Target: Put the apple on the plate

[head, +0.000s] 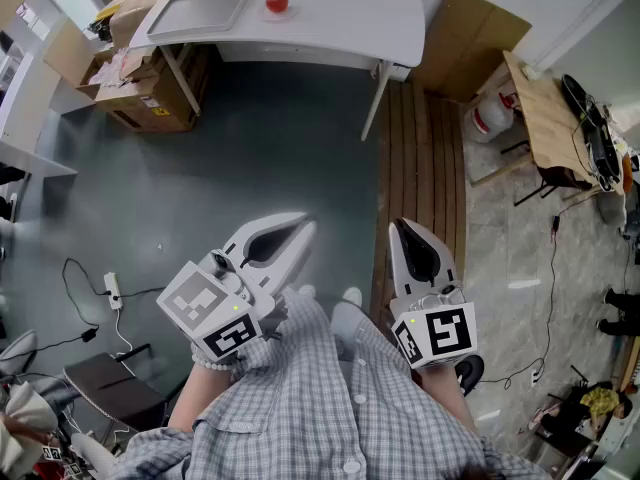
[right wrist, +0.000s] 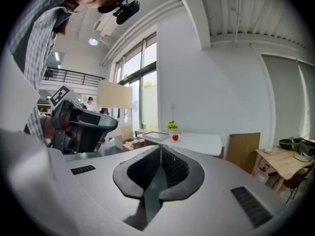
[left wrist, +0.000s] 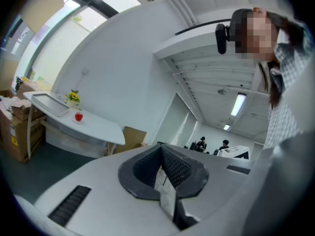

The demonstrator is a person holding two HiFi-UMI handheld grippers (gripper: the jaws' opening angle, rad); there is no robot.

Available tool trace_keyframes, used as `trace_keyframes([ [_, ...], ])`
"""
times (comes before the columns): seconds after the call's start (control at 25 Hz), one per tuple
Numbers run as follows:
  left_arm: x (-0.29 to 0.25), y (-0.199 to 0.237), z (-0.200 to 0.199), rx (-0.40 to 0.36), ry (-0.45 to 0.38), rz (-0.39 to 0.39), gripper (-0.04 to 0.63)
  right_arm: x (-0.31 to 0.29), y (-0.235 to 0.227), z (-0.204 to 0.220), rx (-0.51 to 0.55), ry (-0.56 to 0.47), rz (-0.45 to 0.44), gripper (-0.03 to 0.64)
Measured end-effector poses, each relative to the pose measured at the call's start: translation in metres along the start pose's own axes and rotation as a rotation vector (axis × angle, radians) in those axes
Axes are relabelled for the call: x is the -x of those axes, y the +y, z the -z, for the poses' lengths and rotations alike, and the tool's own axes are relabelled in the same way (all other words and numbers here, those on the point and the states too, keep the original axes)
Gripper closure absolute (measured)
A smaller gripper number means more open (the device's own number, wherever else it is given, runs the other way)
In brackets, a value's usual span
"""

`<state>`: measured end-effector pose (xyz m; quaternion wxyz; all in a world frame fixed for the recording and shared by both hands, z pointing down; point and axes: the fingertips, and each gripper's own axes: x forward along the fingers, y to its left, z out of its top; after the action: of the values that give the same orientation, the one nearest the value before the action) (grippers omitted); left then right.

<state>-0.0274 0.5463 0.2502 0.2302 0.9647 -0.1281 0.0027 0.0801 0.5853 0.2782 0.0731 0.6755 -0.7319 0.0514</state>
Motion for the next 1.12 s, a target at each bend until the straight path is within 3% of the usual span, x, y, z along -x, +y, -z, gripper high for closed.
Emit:
trace_keyframes([
  [0.24, 0.047, 0.032, -0.005, 0.047, -0.074, -0.130, 0.586, -0.012, 0.035, -0.012, 0.042, -0.024, -0.078, 0.588],
  [0.44, 0.059, 0.038, -0.014, 0.056, -0.130, -0.166, 0.586, -0.016, 0.043, -0.016, 0.047, -0.030, -0.114, 0.588],
  [1.12, 0.072, 0.056, -0.026, 0.032, -0.130, -0.115, 0.586, -0.025, 0.055, -0.018, 0.043, -0.040, -0.030, 0.588],
])
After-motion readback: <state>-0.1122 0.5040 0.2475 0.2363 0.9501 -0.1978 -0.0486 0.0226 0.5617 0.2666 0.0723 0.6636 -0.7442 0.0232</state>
